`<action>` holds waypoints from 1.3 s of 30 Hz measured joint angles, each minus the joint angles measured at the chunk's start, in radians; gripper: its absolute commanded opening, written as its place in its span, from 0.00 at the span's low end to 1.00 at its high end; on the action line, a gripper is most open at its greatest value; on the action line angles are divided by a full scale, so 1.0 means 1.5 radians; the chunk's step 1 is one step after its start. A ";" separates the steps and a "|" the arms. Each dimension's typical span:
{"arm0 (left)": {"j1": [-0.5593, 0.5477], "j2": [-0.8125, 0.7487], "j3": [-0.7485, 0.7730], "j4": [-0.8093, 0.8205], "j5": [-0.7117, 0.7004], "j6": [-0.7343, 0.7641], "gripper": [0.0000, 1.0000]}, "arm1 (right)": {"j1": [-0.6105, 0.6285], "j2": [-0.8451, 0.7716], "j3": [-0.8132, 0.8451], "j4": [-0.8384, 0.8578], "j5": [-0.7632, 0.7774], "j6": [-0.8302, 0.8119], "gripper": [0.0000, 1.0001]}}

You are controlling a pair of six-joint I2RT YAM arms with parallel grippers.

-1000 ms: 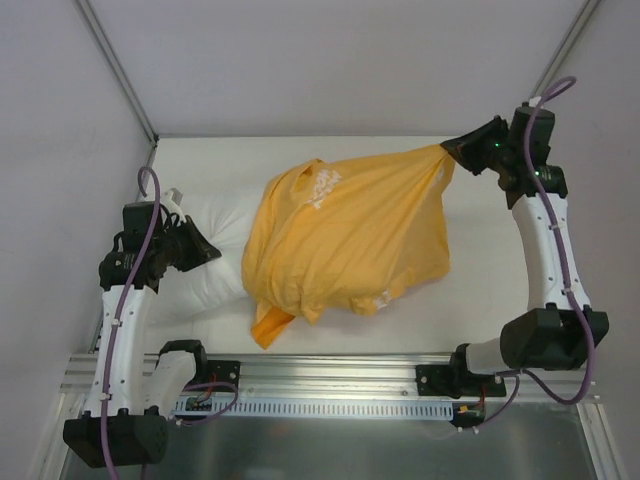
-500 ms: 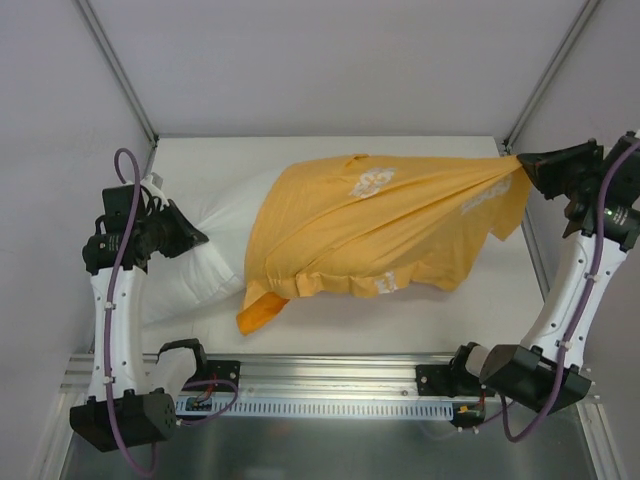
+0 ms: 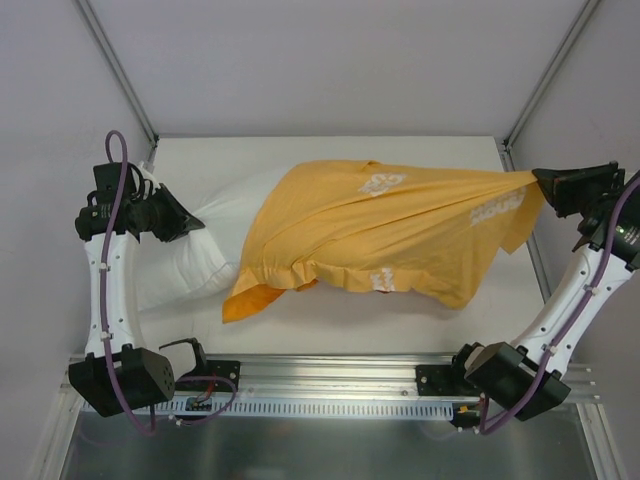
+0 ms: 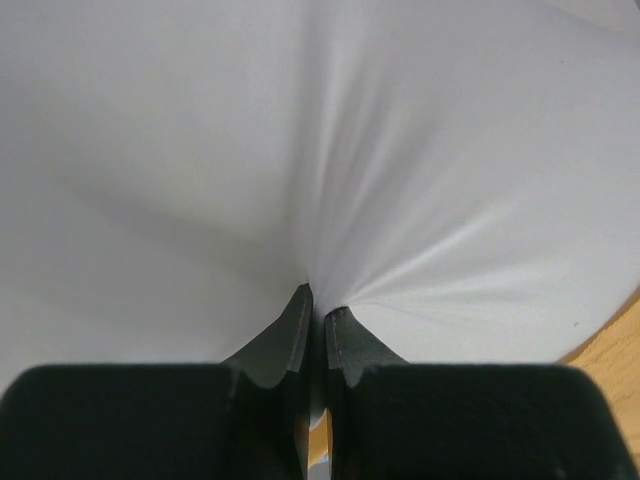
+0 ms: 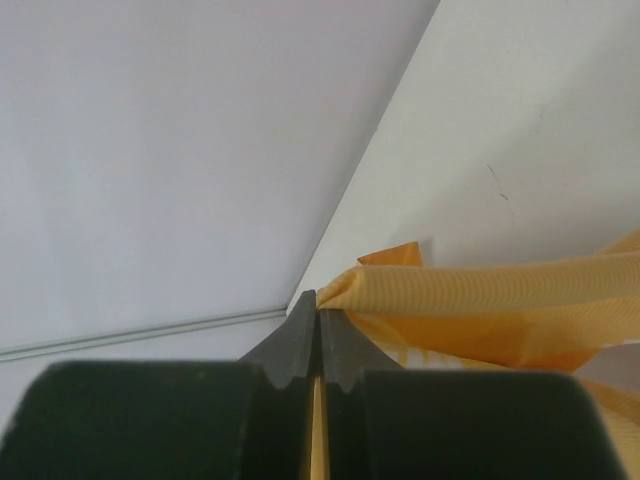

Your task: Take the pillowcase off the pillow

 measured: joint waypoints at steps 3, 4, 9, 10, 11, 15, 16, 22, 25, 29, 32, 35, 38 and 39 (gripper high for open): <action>0.003 0.014 0.002 0.002 0.005 -0.005 0.00 | 0.022 -0.001 -0.012 0.005 0.009 -0.013 0.01; 0.006 0.016 0.001 0.005 0.004 -0.007 0.00 | 0.049 -0.001 -0.014 0.007 0.026 -0.030 0.01; 0.033 0.014 -0.024 0.041 -0.024 -0.008 0.00 | 0.206 -0.003 -0.092 0.067 0.074 -0.106 0.68; 0.034 0.014 -0.033 0.048 -0.030 -0.008 0.00 | 0.229 0.002 -0.114 0.064 0.080 -0.118 0.85; 0.034 0.014 -0.040 0.050 -0.038 -0.008 0.00 | 0.248 0.011 -0.127 0.055 0.089 -0.139 0.94; 0.016 0.013 -0.054 0.055 -0.064 -0.007 0.00 | 0.307 0.058 -0.135 0.019 0.135 -0.214 0.97; 0.010 0.013 -0.055 0.059 -0.072 -0.008 0.00 | 0.325 0.056 -0.145 0.017 0.151 -0.228 0.96; -0.030 0.012 -0.066 0.086 -0.100 -0.013 0.00 | 0.489 -0.103 -0.250 0.013 0.253 -0.296 0.96; -0.046 0.012 -0.066 0.091 -0.111 -0.020 0.00 | 0.655 -0.179 -0.273 0.012 0.308 -0.339 0.96; -0.055 0.019 -0.065 0.098 -0.113 -0.027 0.00 | 0.932 -0.222 -0.336 0.028 0.426 -0.380 0.96; -0.059 0.031 -0.059 0.100 -0.113 -0.027 0.00 | 1.077 -0.204 -0.384 0.033 0.515 -0.381 0.96; -0.059 0.042 -0.049 0.101 -0.113 -0.028 0.00 | 1.190 -0.136 -0.400 0.032 0.612 -0.362 0.96; -0.059 0.046 -0.046 0.101 -0.112 -0.030 0.00 | 1.239 -0.035 -0.400 0.051 0.683 -0.345 0.96; -0.059 0.047 -0.046 0.101 -0.112 -0.030 0.00 | 1.243 -0.008 -0.402 0.061 0.692 -0.343 0.96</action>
